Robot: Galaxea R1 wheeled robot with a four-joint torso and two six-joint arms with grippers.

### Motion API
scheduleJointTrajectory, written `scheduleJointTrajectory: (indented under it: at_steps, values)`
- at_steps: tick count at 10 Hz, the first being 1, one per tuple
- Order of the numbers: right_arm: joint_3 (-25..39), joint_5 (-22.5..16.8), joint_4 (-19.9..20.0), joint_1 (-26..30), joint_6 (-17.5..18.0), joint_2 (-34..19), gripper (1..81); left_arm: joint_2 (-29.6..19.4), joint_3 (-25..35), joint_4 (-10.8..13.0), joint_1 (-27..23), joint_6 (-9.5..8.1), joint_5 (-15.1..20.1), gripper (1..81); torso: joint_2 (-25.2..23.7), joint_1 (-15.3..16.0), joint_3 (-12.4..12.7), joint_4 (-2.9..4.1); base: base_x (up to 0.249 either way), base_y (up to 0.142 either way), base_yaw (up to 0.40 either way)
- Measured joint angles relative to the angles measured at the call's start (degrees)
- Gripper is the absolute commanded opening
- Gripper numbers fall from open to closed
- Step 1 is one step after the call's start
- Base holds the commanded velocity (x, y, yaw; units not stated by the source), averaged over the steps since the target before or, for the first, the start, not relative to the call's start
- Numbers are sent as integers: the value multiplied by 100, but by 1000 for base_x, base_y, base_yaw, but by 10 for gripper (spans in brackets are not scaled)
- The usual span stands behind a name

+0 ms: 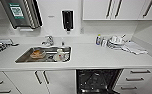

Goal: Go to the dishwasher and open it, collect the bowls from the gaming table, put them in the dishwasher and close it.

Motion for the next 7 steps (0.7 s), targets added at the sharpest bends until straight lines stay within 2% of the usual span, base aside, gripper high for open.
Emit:
scheduleJointTrajectory:
  at_steps: [1,4,7]
  values:
    - [-189,152,-384,-160,-33,110,811,286,-469,5,254,0,-227,811,0,0,0,0,0,0,0]
    - [-820,261,-985,-419,-55,460,811,1254,-1781,7,1096,-1,-700,811,0,0,0,0,0,0,0]
    - [-1813,416,-1492,-720,-57,1039,811,2167,-3065,11,1487,-4,-1146,811,0,0,2,0,0,0,0]
